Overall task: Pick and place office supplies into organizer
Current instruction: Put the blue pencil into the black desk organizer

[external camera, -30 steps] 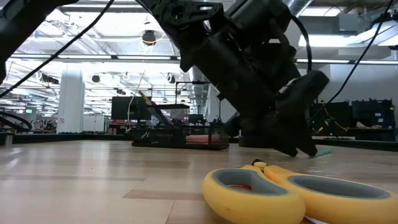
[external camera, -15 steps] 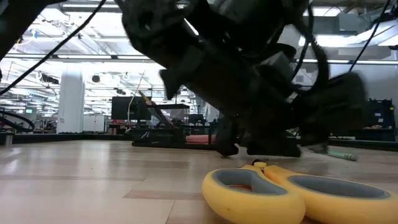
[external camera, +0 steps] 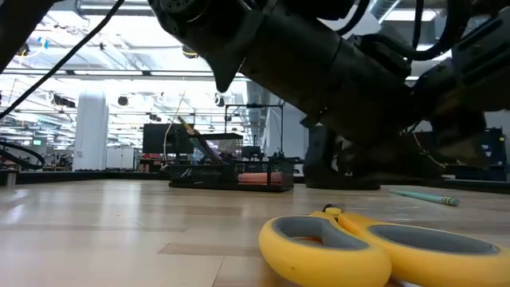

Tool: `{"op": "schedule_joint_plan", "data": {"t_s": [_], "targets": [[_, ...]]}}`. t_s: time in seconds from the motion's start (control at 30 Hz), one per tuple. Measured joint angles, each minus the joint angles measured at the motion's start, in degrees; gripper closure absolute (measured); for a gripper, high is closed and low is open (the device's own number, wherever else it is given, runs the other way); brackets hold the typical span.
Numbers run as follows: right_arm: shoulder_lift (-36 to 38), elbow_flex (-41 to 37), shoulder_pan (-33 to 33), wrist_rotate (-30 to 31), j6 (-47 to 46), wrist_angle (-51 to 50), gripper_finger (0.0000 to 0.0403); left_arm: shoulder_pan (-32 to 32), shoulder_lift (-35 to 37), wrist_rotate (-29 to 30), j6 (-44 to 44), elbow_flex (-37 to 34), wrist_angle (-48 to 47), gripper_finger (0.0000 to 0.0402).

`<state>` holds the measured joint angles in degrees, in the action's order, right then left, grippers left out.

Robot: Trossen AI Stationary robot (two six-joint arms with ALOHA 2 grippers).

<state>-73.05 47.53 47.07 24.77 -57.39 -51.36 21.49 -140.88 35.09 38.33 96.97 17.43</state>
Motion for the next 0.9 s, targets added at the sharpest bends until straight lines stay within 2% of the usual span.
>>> {"op": "schedule_joint_plan", "data": {"t_s": [0.2,0.33,0.47,0.6,0.8,0.9], "targets": [[-6.8,0.0,-8.1,-5.9,6.6,3.0,0.0403,1.2,1.8,-1.5,0.6,0.0,-1.6,0.0237],[-11.6,0.0,-11.6,-9.9,12.6,8.7,0.0403,3.2,6.7,-0.5,0.8,0.0,-13.8,0.0237],[-15.1,0.0,-14.8,-13.7,16.0,15.7,0.0403,6.4,12.3,11.2,5.0,0.0,-29.4,0.0237],[-17.6,0.0,-18.3,-14.4,17.3,15.8,0.0403,10.9,17.1,23.8,10.8,0.0,-40.6,0.0237],[-17.7,0.0,-21.1,-17.0,18.7,15.6,0.0403,17.8,18.7,38.6,16.1,0.0,-48.5,0.0237],[-16.3,0.0,-21.2,-18.5,18.2,13.9,0.0403,20.0,18.7,42.5,22.5,0.0,-52.9,0.0237]]}}
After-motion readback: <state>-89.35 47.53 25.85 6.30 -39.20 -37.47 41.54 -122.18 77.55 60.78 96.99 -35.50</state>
